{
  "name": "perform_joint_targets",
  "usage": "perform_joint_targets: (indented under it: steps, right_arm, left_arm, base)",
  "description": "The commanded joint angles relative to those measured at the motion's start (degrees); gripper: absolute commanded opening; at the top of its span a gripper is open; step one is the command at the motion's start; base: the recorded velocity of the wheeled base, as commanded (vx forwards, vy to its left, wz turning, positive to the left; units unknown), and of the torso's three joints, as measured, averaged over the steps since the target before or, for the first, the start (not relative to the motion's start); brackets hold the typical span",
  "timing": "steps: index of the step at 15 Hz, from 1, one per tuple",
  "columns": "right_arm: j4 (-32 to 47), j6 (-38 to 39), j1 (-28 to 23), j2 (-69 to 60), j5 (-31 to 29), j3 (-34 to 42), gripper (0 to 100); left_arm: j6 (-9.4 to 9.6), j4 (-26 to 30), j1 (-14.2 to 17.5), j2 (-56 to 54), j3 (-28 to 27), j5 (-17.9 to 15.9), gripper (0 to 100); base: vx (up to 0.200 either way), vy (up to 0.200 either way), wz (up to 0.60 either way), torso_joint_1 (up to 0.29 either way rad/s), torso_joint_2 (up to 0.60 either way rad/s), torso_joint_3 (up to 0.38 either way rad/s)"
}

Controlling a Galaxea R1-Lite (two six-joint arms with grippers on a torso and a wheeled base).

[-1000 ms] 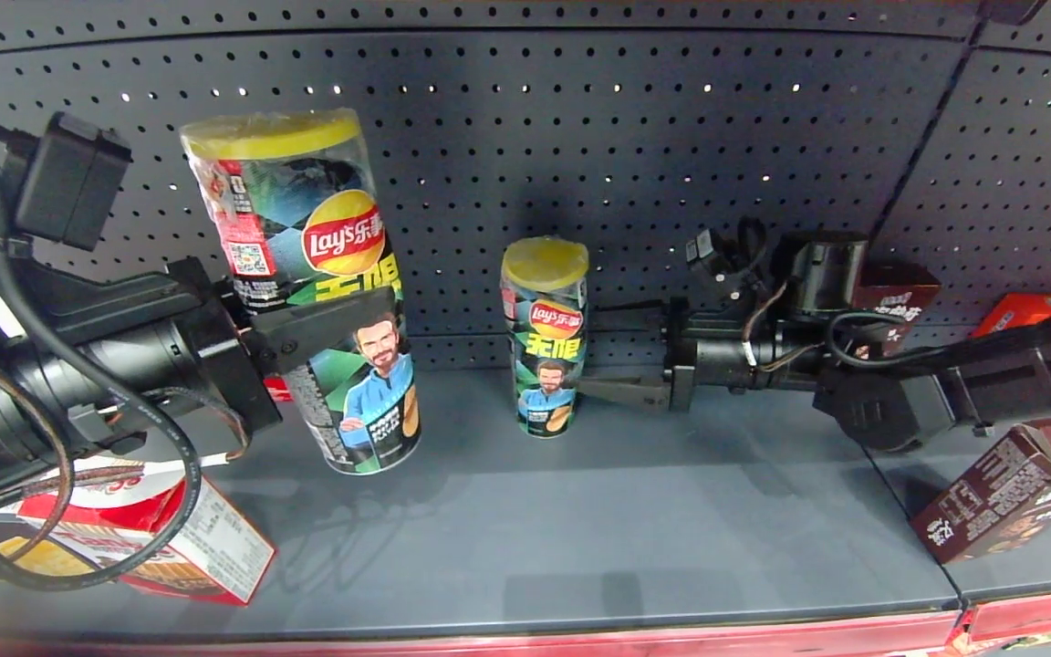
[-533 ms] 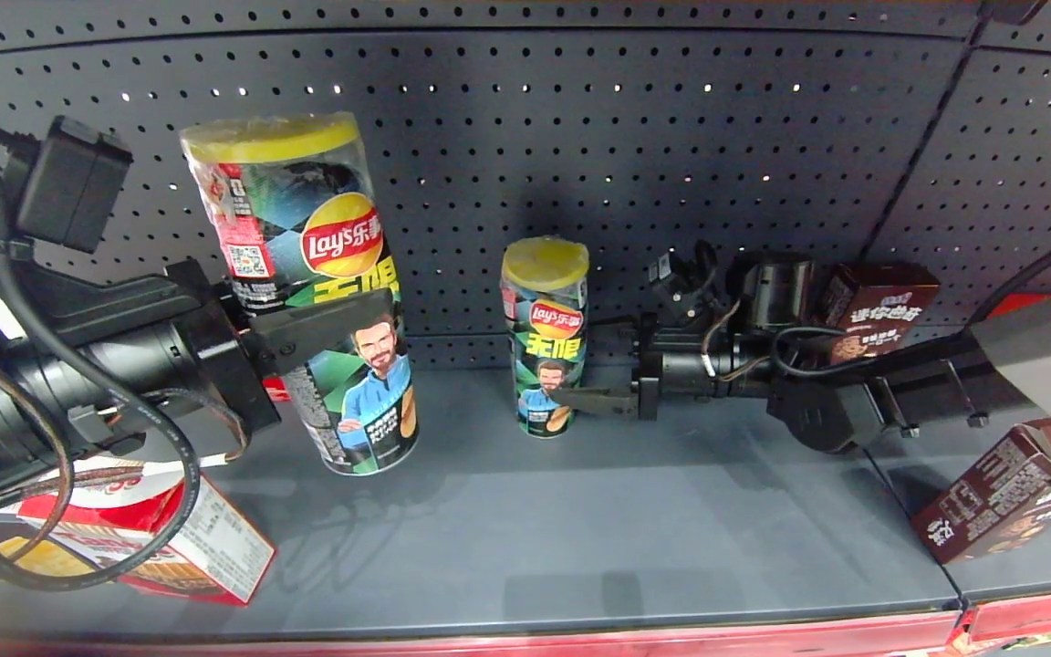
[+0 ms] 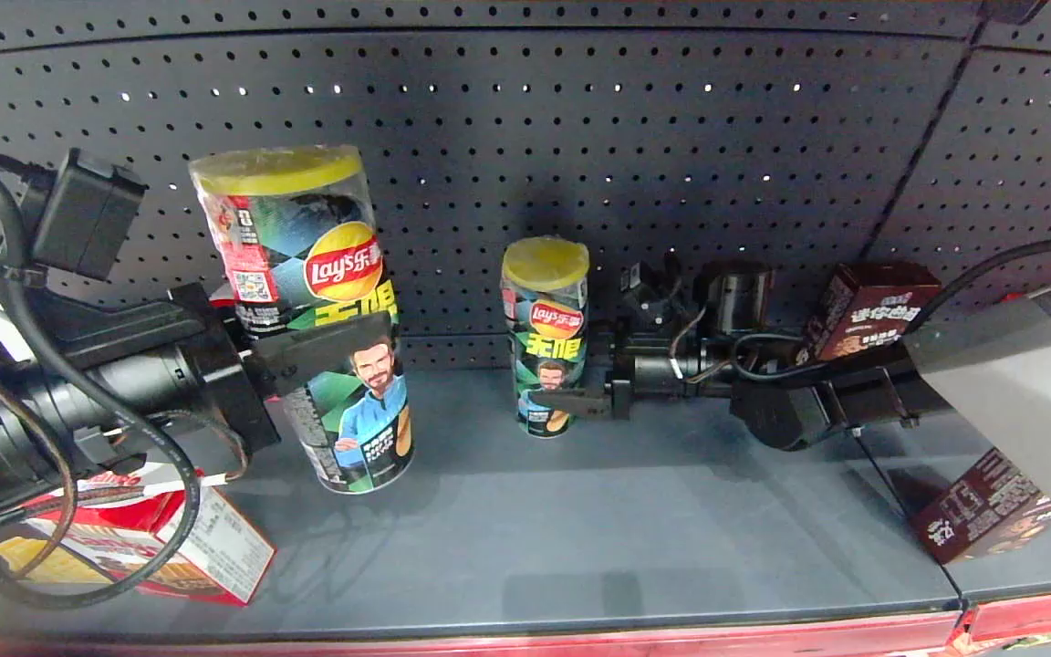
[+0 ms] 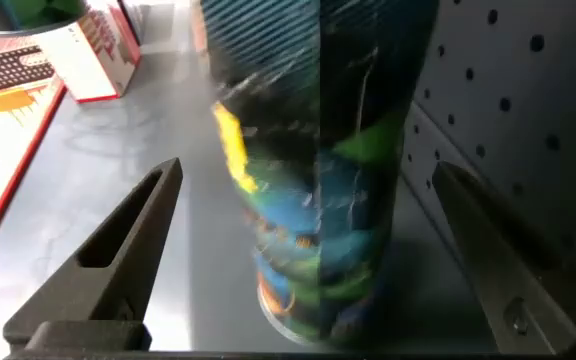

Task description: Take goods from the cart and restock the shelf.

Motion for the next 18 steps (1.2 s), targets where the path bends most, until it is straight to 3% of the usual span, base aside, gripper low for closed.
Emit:
perform_joint_targets:
  steps: [1,4,5,11,15,18]
  right_arm:
    - [0.15,-0.04,0.56,2.08,-0.05,-2.14,100]
    - [-0.73,-0.04,0.65,2.96,0.04,-2.4,100]
    - [-0.37,0.05,0.65,2.43,-0.05,-2.31,0]
    - [-0.46,0.05,0.65,-0.65,-0.05,-0.56,0]
    - [-1.52,-0.04,2.67,-6.36,-4.62,6.12,0]
    - [-6.0,-0.04,5.48,-11.81,-8.4,15.27,0]
  left_arm:
    - [-0.01,-0.02,0.06,-0.12,0.27,0.06,0]
    - [-0.01,-0.02,0.5,-0.21,1.42,0.06,0]
    - [-0.01,-0.02,0.5,-0.21,1.42,0.06,0]
    - [0.07,-0.11,0.59,-0.29,2.21,0.06,0]
    - [-0.01,-0.02,0.59,-1.26,2.56,0.06,0]
    - [-0.01,-0.02,0.5,-1.61,2.21,-0.02,0]
  base:
    - [0.0,0.0,0.0,0.0,0.0,0.0]
    - [0.0,0.0,0.0,0.0,0.0,0.0]
    - [0.0,0.0,0.0,0.0,0.0,0.0]
    - [0.0,0.0,0.0,0.0,0.0,0.0]
    - [0.0,0.0,0.0,0.0,0.0,0.0]
    - [0.0,0.0,0.0,0.0,0.0,0.0]
